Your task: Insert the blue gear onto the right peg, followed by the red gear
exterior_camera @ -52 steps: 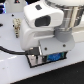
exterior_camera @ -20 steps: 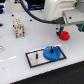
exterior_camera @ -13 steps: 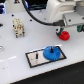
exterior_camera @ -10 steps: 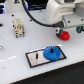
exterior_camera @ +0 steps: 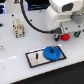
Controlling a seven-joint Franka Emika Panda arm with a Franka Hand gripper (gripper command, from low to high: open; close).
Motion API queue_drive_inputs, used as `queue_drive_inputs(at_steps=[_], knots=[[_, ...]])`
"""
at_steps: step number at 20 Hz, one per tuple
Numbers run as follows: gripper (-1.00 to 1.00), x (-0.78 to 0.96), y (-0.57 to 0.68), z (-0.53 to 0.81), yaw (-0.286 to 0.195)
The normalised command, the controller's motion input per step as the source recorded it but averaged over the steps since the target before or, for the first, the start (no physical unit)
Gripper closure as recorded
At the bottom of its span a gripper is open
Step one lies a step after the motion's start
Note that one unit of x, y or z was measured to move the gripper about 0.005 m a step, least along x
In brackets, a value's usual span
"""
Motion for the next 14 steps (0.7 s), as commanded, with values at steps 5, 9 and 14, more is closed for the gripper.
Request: queue_drive_inputs(at_steps=[5,9,14], knots=[[1.00,-0.28,0.01,-0.06,0.000],[1.00,-0.22,0.00,-0.03,0.000],[1.00,-0.20,0.01,-0.01,0.000]])
